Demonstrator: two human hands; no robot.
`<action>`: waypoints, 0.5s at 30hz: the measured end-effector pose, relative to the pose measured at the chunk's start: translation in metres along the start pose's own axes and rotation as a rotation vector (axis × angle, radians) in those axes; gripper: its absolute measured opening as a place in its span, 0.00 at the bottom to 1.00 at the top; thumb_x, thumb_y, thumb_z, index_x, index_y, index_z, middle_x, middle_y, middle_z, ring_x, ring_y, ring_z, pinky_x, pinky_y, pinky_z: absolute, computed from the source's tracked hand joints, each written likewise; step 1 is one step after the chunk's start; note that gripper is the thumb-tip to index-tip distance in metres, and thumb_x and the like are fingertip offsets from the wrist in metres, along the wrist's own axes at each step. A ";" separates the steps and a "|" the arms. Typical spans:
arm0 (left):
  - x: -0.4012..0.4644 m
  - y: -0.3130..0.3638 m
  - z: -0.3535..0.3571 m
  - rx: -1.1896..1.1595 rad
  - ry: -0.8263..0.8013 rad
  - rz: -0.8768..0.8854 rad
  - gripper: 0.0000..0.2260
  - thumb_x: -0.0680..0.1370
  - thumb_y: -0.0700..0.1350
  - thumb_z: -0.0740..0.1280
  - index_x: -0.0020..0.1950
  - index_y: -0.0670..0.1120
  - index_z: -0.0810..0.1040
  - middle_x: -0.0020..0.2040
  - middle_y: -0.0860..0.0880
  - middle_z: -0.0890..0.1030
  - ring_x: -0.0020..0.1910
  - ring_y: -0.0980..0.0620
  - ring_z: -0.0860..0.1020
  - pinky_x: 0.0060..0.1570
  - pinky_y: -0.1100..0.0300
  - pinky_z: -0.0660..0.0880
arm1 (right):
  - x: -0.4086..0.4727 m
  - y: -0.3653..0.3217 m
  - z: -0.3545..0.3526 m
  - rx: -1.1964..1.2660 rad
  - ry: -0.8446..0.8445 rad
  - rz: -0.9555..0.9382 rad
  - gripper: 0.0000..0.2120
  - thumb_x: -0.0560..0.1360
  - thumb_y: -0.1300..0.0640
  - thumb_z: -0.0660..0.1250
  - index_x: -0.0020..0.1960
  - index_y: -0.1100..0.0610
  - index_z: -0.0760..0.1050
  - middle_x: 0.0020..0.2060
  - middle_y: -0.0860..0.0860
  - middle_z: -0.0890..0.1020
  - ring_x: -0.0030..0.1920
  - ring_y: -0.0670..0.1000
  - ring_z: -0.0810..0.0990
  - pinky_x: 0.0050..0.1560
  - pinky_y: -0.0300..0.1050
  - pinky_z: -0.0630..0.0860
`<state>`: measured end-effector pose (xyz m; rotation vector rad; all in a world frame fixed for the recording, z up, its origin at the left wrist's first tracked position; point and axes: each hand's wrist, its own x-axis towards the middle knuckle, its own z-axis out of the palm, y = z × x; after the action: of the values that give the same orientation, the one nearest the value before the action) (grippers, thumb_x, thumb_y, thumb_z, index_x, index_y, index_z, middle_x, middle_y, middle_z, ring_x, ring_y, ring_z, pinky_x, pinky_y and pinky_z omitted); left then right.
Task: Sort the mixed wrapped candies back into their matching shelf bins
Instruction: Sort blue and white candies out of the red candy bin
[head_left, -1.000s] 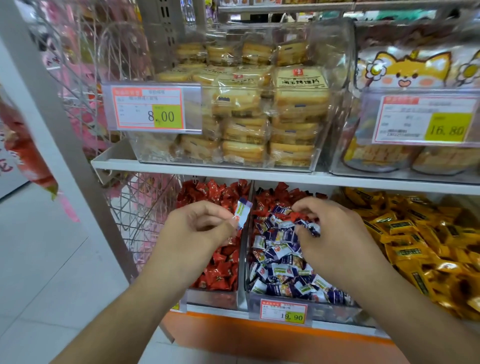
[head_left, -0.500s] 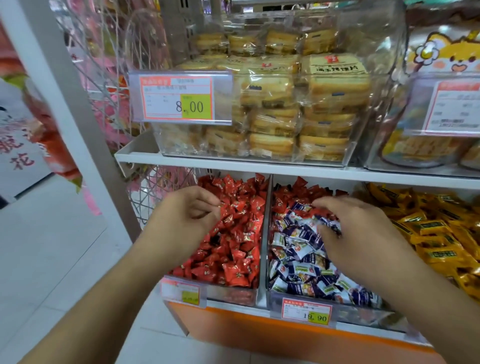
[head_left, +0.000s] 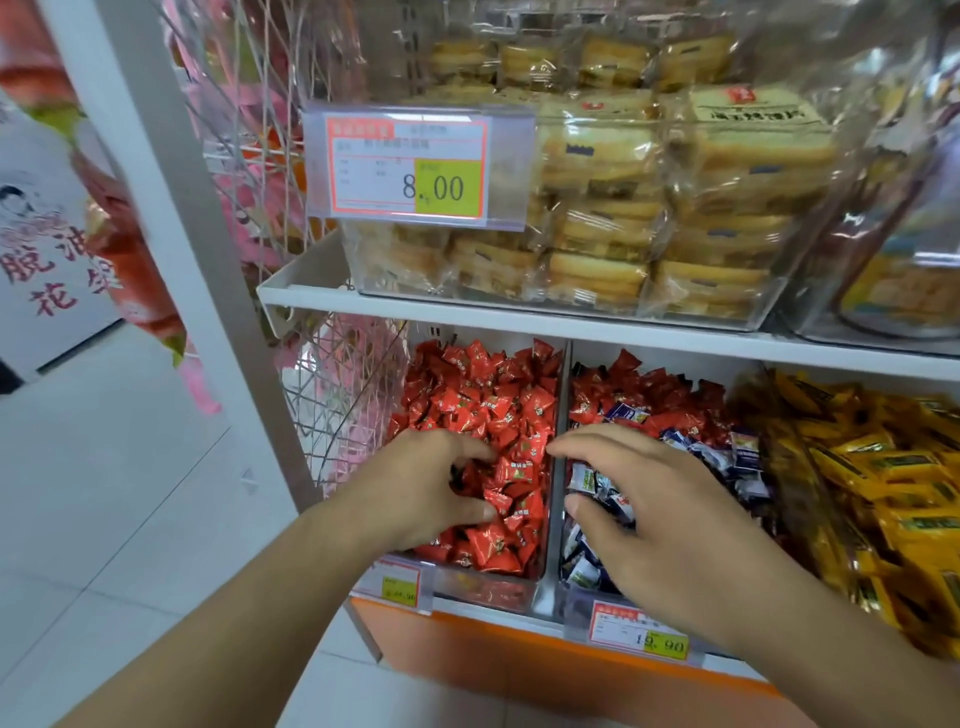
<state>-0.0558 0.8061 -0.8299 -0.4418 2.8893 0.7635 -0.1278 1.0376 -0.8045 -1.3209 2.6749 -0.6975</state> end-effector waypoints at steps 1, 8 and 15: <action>0.002 0.000 0.000 0.000 0.003 0.005 0.28 0.72 0.58 0.78 0.70 0.65 0.75 0.62 0.57 0.80 0.59 0.57 0.79 0.57 0.61 0.75 | 0.000 0.001 0.000 -0.003 0.005 0.000 0.21 0.84 0.45 0.61 0.75 0.37 0.66 0.71 0.28 0.64 0.69 0.29 0.58 0.62 0.18 0.48; 0.006 0.006 0.006 0.043 0.110 0.054 0.15 0.72 0.55 0.79 0.58 0.61 0.84 0.40 0.65 0.72 0.48 0.59 0.77 0.45 0.69 0.70 | 0.002 0.001 0.003 0.003 0.013 -0.018 0.18 0.84 0.48 0.62 0.73 0.40 0.69 0.68 0.28 0.67 0.65 0.29 0.61 0.60 0.16 0.51; 0.011 0.002 0.002 -0.079 0.185 -0.034 0.05 0.71 0.51 0.81 0.44 0.58 0.87 0.39 0.59 0.81 0.40 0.56 0.83 0.35 0.65 0.79 | 0.000 0.002 0.002 -0.005 0.009 -0.018 0.19 0.83 0.49 0.63 0.73 0.40 0.70 0.69 0.29 0.67 0.70 0.32 0.62 0.62 0.18 0.50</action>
<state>-0.0671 0.8058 -0.8331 -0.5988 3.0197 0.8786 -0.1291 1.0376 -0.8073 -1.3475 2.6767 -0.7014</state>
